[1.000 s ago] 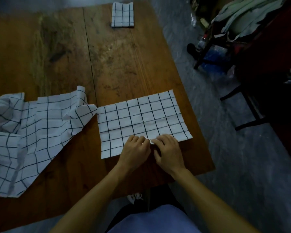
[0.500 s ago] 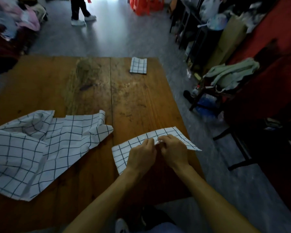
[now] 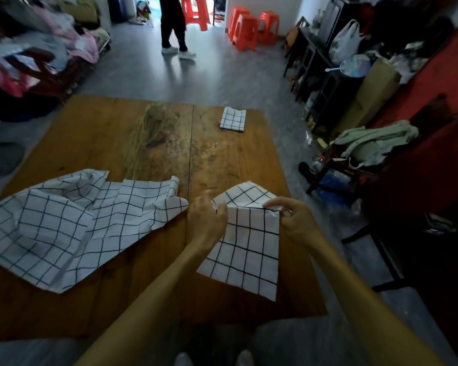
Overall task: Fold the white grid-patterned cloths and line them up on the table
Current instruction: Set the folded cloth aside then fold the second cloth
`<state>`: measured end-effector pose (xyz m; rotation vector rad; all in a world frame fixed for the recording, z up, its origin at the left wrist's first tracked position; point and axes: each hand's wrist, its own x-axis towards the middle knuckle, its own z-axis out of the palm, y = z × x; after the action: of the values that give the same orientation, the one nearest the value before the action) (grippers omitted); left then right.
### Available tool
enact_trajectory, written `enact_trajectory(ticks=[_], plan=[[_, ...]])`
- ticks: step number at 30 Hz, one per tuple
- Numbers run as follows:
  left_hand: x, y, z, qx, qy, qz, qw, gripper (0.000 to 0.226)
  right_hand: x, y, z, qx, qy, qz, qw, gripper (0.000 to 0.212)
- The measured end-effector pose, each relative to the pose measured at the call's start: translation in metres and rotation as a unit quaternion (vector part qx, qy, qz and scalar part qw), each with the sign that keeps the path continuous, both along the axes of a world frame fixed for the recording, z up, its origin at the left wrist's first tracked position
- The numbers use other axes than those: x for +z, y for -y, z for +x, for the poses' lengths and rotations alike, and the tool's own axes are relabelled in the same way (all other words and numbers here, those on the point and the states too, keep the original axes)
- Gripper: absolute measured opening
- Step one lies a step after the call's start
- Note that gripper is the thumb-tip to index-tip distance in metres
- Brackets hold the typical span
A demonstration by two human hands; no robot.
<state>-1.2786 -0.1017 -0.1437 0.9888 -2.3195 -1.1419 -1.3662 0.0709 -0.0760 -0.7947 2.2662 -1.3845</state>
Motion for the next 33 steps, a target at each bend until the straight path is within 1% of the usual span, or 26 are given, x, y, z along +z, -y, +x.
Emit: enact_trajectory(ticks=[2,3,4,6,7,10,12,14,18,20,21,22,23,25,26,27,28,30,31,33], plan=[[-0.007,0.005,-0.004,0.010,0.105,0.008,0.994,0.052,-0.001,-0.007,-0.007,0.015,0.005,-0.015,1.000,0.016],[-0.008,0.005,-0.006,0.014,0.135,0.049,0.989,0.054,-0.002,-0.012,-0.011,0.021,0.006,-0.021,1.000,0.016],[-0.008,0.004,-0.007,0.019,0.147,0.113,0.982,0.056,-0.003,-0.018,-0.015,0.025,0.007,-0.027,0.999,0.017],[-0.003,-0.001,-0.009,0.029,0.134,0.239,0.961,0.054,-0.006,-0.029,-0.023,0.030,0.014,-0.041,0.999,0.019],[-0.001,-0.005,-0.011,0.039,0.129,0.277,0.951,0.051,-0.009,-0.035,-0.027,0.032,0.018,-0.049,0.998,0.021],[0.003,-0.014,-0.015,0.093,0.125,0.317,0.936,0.042,-0.016,-0.052,-0.040,0.026,0.019,-0.063,0.997,0.027],[0.005,-0.021,-0.015,0.109,0.105,0.334,0.930,0.041,-0.022,-0.064,-0.049,0.025,0.019,-0.062,0.998,0.028],[0.004,-0.025,-0.014,0.120,0.063,0.377,0.916,0.040,-0.027,-0.073,-0.054,0.010,0.018,-0.064,0.998,0.029],[0.007,-0.028,-0.011,0.132,-0.019,0.455,0.880,0.025,-0.033,-0.085,-0.061,-0.033,0.018,-0.068,0.997,0.028],[0.009,-0.027,-0.012,0.127,-0.037,0.463,0.876,0.023,-0.034,-0.084,-0.062,-0.046,0.027,-0.074,0.996,0.025],[0.011,-0.026,-0.013,0.125,-0.048,0.448,0.884,0.023,-0.033,-0.082,-0.063,-0.053,0.037,-0.077,0.995,0.025],[0.010,-0.025,-0.014,0.124,-0.059,0.415,0.900,0.022,-0.030,-0.078,-0.063,-0.056,0.048,-0.078,0.994,0.026],[0.008,-0.022,-0.014,0.125,-0.073,0.356,0.923,0.022,-0.027,-0.074,-0.062,-0.057,0.050,-0.076,0.994,0.028],[0.010,-0.019,-0.017,0.097,-0.089,0.175,0.976,0.024,-0.016,-0.062,-0.063,-0.044,0.035,-0.067,0.996,0.034],[0.014,-0.018,-0.019,0.055,-0.097,0.088,0.990,0.025,-0.011,-0.056,-0.062,-0.029,0.027,-0.057,0.998,0.036],[0.018,-0.018,-0.024,-0.005,-0.104,0.021,0.994,0.028,-0.005,-0.050,-0.061,-0.011,0.019,-0.046,0.999,0.036],[0.021,-0.020,-0.030,-0.073,-0.103,-0.032,0.991,0.031,-0.001,-0.045,-0.061,0.007,0.013,-0.038,0.999,0.034],[0.033,-0.029,-0.042,-0.184,-0.096,-0.108,0.972,0.034,0.003,-0.036,-0.061,0.042,0.003,-0.022,0.999,0.025],[0.038,-0.034,-0.048,-0.220,-0.101,-0.142,0.960,0.032,0.006,-0.032,-0.061,0.056,-0.009,-0.011,0.998,0.025],[0.041,-0.039,-0.056,-0.258,-0.127,-0.203,0.936,0.024,0.008,-0.028,-0.062,0.077,-0.034,-0.005,0.996,0.033]])
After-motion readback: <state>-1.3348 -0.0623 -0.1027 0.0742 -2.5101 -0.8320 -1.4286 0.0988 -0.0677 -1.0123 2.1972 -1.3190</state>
